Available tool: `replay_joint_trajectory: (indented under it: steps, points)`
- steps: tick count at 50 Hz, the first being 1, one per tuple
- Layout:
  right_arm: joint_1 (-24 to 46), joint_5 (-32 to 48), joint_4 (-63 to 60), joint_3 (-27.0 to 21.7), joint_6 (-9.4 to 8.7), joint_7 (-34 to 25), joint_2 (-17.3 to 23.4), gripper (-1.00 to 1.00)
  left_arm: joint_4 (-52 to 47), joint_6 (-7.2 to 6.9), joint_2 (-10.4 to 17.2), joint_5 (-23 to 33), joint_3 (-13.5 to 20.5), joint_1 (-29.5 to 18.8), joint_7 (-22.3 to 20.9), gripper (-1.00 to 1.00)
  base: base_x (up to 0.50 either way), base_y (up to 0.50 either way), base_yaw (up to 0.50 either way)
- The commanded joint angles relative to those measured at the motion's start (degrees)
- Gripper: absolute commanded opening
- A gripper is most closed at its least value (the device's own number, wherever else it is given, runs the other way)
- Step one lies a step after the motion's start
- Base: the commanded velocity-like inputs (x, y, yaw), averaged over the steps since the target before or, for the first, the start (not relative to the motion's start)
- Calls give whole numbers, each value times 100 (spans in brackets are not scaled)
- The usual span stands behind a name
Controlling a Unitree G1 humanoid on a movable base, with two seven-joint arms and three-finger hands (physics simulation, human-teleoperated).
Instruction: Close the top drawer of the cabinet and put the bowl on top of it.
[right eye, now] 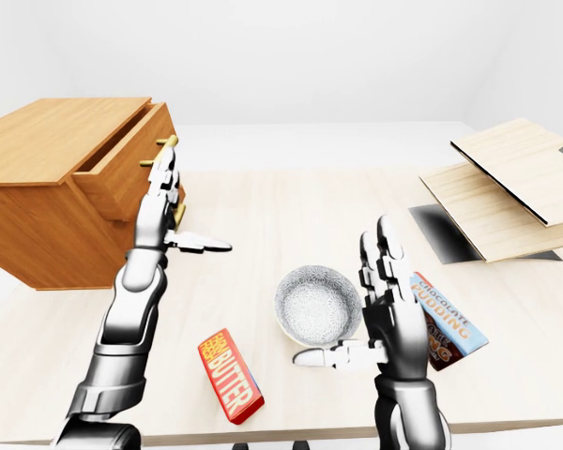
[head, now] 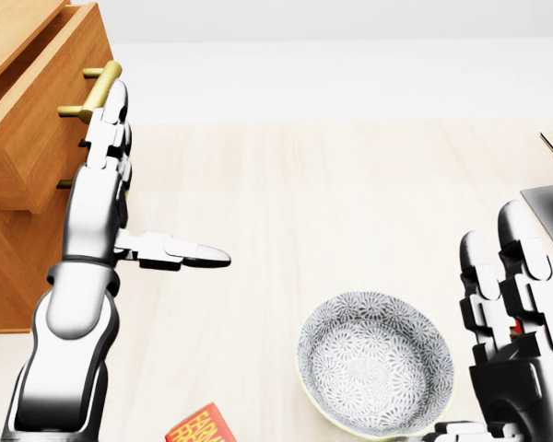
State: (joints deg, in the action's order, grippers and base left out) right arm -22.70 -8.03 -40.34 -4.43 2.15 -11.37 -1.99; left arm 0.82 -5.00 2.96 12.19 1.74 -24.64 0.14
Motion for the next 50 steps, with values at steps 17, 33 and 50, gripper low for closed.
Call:
replay_joint_trajectory:
  steps: [17,33,50]
  points:
    - [54,-32,-14,-64,-122,-11,-36,100,1055,0,426,-1147,438,-593,117,100,0,0,0]
    - [15,-37,-48,-49,-110,-14,-36,100,1533,0,510,-1434,478,-725,0,100,0,0,0]
    - [63,-44,-3,-48,-113,3,-30,100,2237,0,777,-1639,620,-926,63,100,0,0,0]
